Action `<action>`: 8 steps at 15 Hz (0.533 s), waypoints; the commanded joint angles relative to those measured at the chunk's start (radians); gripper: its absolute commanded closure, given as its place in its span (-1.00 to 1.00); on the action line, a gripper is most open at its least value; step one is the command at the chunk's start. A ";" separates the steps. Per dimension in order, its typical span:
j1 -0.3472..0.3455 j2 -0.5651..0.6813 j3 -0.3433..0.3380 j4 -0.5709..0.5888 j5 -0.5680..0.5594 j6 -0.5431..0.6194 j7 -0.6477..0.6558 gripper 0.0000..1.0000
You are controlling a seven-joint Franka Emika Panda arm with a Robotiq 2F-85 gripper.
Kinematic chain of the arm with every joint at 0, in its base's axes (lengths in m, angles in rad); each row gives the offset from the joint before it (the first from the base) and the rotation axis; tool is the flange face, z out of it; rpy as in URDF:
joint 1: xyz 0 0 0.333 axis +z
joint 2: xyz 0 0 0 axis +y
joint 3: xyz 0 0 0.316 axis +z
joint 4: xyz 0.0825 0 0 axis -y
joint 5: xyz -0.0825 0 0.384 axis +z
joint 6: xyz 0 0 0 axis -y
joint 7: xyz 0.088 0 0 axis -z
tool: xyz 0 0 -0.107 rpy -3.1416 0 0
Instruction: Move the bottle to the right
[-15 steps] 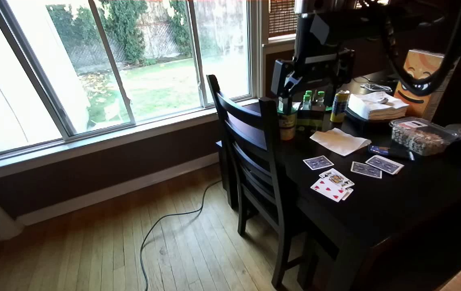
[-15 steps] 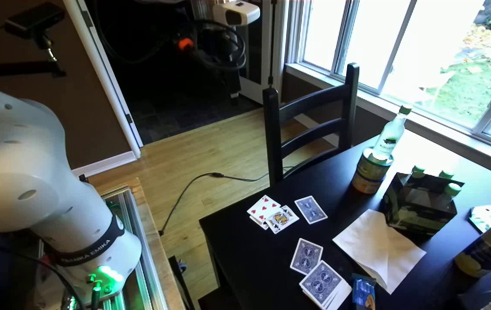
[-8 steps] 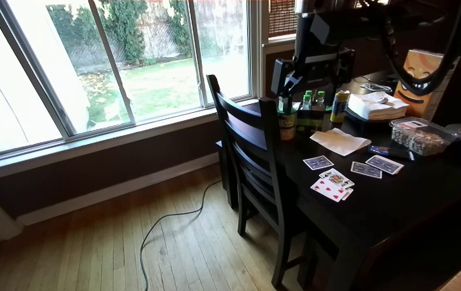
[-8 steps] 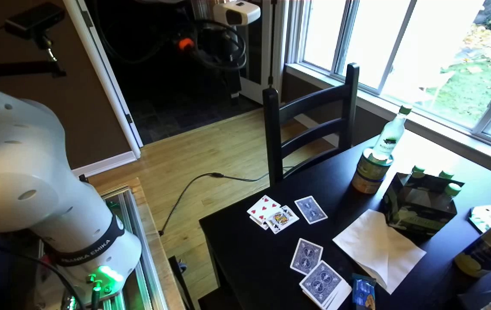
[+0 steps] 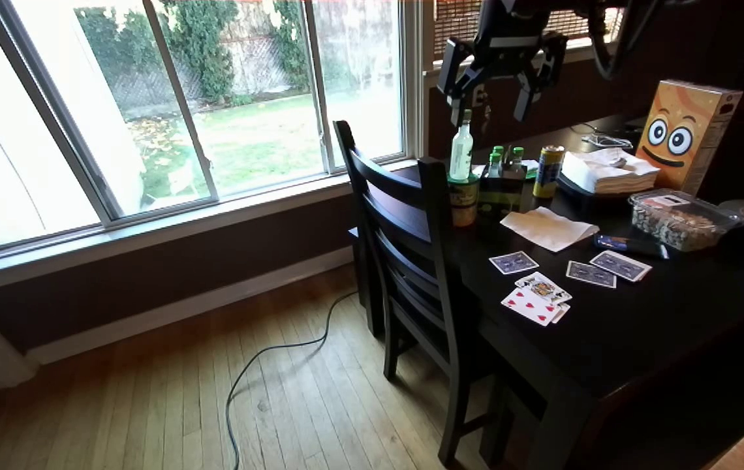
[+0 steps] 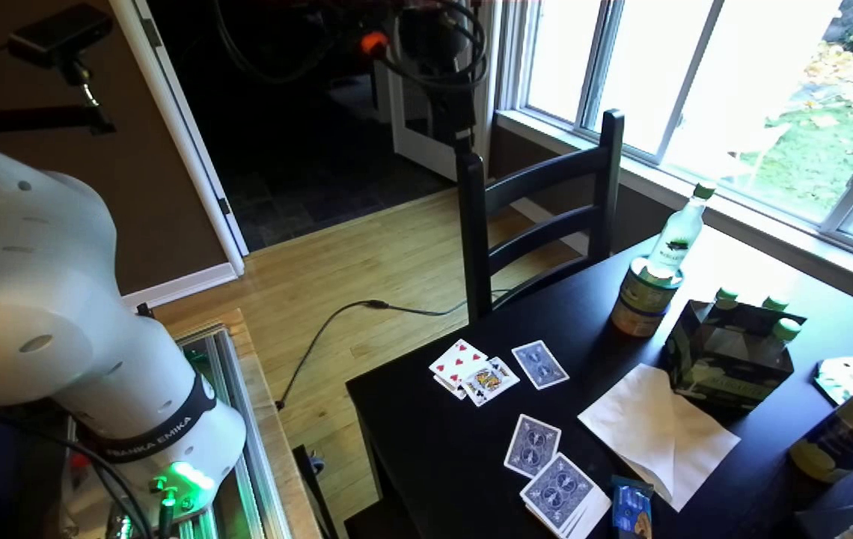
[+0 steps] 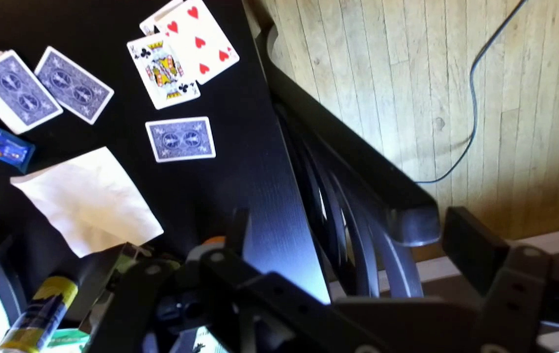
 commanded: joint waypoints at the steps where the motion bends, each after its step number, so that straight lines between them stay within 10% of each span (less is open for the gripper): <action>1: -0.023 0.156 -0.022 0.168 -0.058 0.007 -0.015 -1.00; 8: -0.025 0.365 -0.122 0.432 -0.022 -0.021 -0.087 -1.00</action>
